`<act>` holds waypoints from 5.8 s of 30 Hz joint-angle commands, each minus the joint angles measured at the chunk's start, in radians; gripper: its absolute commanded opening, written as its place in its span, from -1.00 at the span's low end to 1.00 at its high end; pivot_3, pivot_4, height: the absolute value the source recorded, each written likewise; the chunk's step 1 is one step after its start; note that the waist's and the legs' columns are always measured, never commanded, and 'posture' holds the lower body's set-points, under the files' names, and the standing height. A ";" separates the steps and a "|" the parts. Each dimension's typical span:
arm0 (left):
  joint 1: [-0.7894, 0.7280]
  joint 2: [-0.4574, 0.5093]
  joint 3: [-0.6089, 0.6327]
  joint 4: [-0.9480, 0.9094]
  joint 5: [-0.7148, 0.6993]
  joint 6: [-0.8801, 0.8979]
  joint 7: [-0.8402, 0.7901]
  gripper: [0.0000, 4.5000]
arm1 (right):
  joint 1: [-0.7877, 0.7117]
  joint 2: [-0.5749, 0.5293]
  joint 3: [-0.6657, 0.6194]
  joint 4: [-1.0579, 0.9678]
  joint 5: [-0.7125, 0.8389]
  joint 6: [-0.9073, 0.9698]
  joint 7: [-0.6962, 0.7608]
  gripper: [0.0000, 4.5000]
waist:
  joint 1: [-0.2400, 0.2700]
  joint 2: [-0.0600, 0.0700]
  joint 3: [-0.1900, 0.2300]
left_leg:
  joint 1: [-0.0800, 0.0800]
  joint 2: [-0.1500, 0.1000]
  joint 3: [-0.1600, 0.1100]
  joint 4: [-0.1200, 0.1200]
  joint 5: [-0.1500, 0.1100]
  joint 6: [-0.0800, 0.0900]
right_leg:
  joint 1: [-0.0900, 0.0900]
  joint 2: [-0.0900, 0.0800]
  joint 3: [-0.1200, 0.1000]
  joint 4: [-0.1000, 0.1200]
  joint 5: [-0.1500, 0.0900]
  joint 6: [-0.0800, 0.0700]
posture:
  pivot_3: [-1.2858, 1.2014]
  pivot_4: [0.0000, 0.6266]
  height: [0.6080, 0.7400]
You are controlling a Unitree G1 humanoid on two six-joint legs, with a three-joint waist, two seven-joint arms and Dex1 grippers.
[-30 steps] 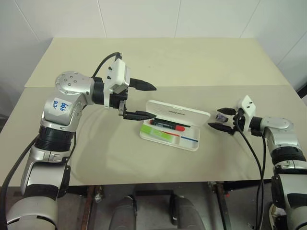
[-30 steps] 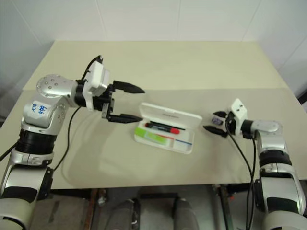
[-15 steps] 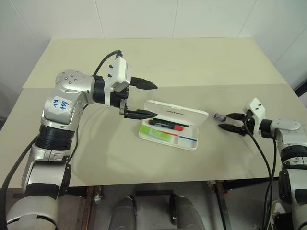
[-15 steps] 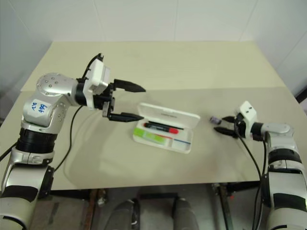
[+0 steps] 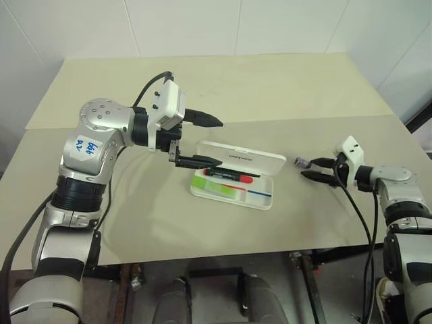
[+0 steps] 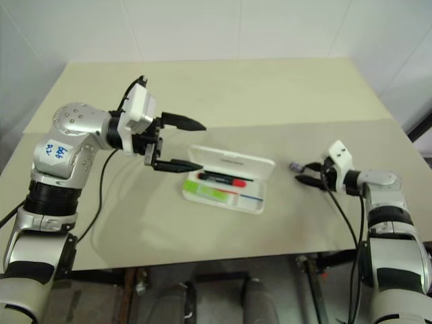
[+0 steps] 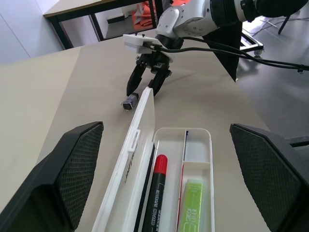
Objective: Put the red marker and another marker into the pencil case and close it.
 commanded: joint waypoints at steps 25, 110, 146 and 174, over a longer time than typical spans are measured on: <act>0.051 0.007 0.029 -0.089 -0.027 0.000 -0.009 1.00 | 0.125 -0.065 -0.065 -0.152 0.052 -0.014 0.093 -0.87 | 0.002 0.000 0.000 | 0.003 -0.001 0.000 -0.004 0.002 -0.001 | 0.000 0.000 0.002 0.003 -0.001 0.000 | 0.03 -0.52 1.00; 0.346 0.112 0.106 -0.041 -0.020 -0.204 -0.100 1.00 | 0.722 -0.096 -0.116 -1.626 0.536 0.669 -0.059 0.99 | 0.022 -0.001 0.000 | -0.002 -0.001 0.000 -0.006 -0.002 0.003 | -0.002 0.001 0.002 -0.012 -0.003 -0.016 | 0.03 -0.52 1.00; 0.247 -0.033 0.036 0.402 0.209 -0.525 0.005 -0.99 | 0.759 -0.081 -0.195 -1.769 0.598 0.647 -0.246 1.00 | 0.023 -0.002 0.000 | -0.002 -0.001 0.000 -0.006 -0.002 0.004 | -0.001 0.001 0.002 -0.016 -0.004 -0.018 | 0.03 -0.52 1.00; 0.255 0.035 0.125 0.462 0.193 -0.507 0.033 -0.99 | 0.734 -0.056 -0.153 -1.771 0.600 0.651 -0.291 1.00 | 0.023 -0.002 0.000 | -0.002 -0.001 0.000 -0.008 -0.002 0.005 | -0.002 0.001 0.002 -0.015 -0.004 -0.019 | 0.03 -0.52 1.00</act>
